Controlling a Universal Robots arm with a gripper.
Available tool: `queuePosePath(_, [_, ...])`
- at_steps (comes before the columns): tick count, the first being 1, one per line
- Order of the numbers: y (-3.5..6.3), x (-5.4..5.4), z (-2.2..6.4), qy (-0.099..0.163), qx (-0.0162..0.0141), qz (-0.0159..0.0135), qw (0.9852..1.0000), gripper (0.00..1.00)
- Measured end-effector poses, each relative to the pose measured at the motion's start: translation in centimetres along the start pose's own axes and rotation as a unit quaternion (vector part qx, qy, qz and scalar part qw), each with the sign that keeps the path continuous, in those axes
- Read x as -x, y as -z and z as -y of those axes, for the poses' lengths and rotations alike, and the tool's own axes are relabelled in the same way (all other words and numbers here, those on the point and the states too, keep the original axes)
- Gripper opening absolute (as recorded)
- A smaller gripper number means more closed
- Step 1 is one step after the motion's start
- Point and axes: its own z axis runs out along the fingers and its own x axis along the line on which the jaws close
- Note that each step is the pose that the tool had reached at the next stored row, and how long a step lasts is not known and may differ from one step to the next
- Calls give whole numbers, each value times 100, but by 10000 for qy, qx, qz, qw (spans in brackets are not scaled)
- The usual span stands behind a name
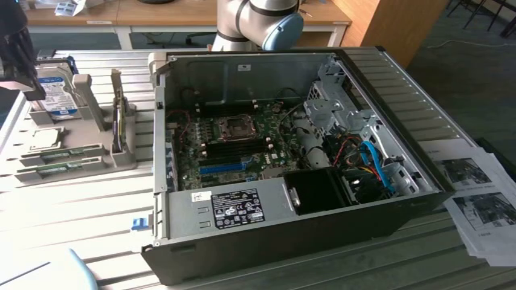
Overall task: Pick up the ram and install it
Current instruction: 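Pick up the ram and move it above insertion slot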
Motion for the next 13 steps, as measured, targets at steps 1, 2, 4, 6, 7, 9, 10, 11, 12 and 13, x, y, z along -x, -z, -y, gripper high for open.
queuePosePath(1, [-10,-1,1,0,-1,1,10000,9])
queuePosePath(2, [-19,-2,1,0,-1,1,10000,9])
queuePosePath(4, [-36,-4,2,0,-1,3,10000,9])
queuePosePath(6, [-44,-4,2,1,0,7,10000,9])
queuePosePath(7, [-44,-4,2,0,0,7,10000,9])
queuePosePath(9, [-45,-4,2,1,0,8,10000,9])
queuePosePath(10, [-45,-4,2,0,-1,8,10000,9])
queuePosePath(11, [-45,-4,2,1,-1,8,10000,9])
queuePosePath(12, [-46,-4,2,1,-1,8,10000,9])
queuePosePath(13, [-46,-4,2,1,-1,8,10000,9])
